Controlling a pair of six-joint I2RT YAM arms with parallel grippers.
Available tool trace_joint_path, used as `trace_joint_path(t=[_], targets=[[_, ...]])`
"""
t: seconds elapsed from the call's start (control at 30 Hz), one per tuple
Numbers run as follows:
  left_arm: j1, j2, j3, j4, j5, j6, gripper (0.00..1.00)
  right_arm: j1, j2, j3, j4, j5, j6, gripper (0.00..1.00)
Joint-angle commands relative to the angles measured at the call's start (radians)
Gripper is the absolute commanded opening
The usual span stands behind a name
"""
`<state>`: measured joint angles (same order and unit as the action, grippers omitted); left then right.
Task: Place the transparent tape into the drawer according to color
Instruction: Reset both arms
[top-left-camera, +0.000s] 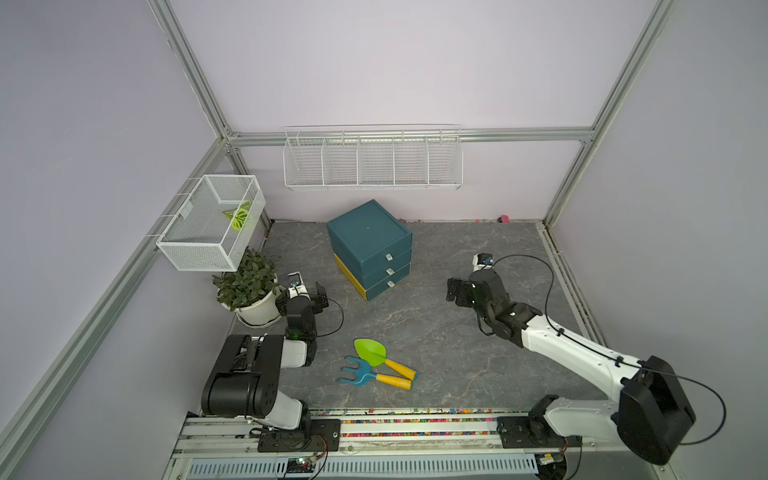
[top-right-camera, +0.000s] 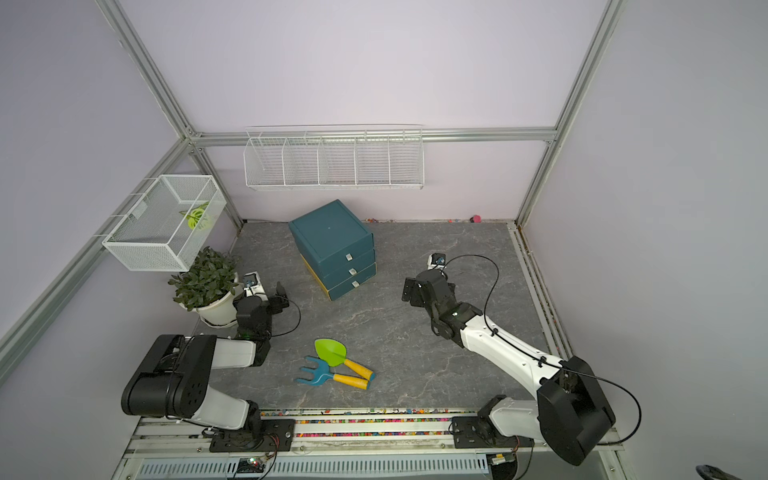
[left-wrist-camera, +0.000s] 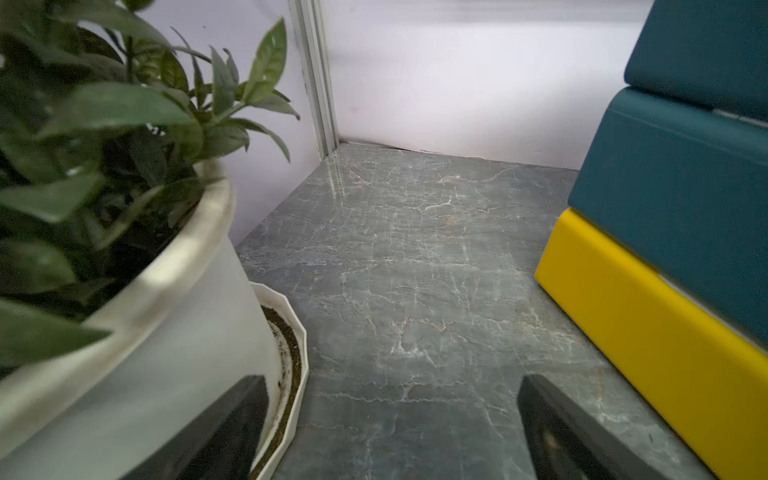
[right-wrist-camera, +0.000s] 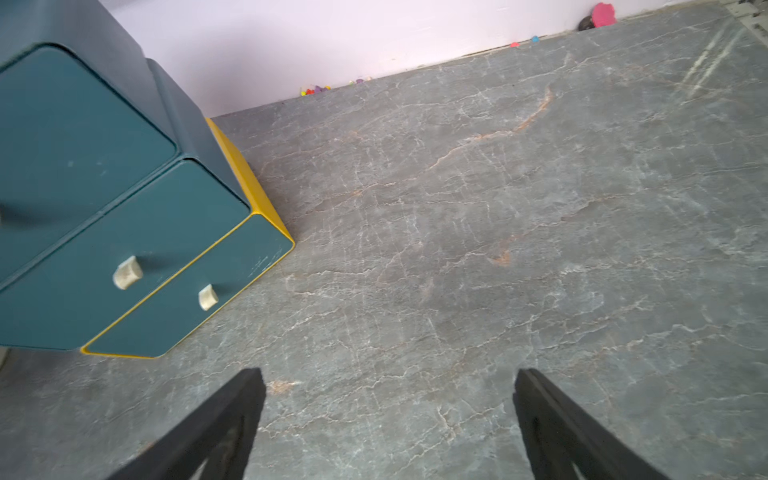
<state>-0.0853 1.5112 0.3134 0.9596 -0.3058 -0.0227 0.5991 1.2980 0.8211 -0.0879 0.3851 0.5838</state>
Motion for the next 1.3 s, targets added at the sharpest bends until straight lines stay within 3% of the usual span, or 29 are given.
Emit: trace_joint_path(t=[0.0, 0.23, 0.5, 0.7, 0.97, 1.13, 1.23, 1.27], targets=[[0.023, 0.004, 0.037, -0.019, 0.045, -0.028, 1.0, -0.014, 0.028, 0.049, -0.065, 0.078, -0.022, 0.99], [0.025, 0.004, 0.039, -0.022, 0.048, -0.029, 1.0, -0.196, 0.04, 0.097, -0.141, 0.054, -0.096, 0.98], [0.036, 0.004, 0.043, -0.034, 0.063, -0.038, 1.0, -0.334, -0.018, -0.146, 0.255, 0.233, -0.433, 0.98], [0.047, 0.004, 0.048, -0.044, 0.075, -0.046, 1.0, -0.449, 0.061, -0.298, 0.539, 0.144, -0.483, 0.98], [0.048, 0.003, 0.048, -0.044, 0.076, -0.046, 1.0, -0.473, 0.207, -0.374, 0.834, 0.033, -0.538, 0.98], [0.048, 0.003, 0.048, -0.045, 0.077, -0.046, 1.0, -0.482, 0.199, -0.383, 0.83, 0.013, -0.529, 0.98], [0.048, 0.003, 0.047, -0.042, 0.077, -0.046, 1.0, -0.487, 0.282, -0.466, 1.094, 0.013, -0.552, 0.99], [0.048, 0.003, 0.047, -0.043, 0.077, -0.046, 1.0, -0.479, 0.275, -0.466, 1.066, 0.031, -0.553, 0.99]])
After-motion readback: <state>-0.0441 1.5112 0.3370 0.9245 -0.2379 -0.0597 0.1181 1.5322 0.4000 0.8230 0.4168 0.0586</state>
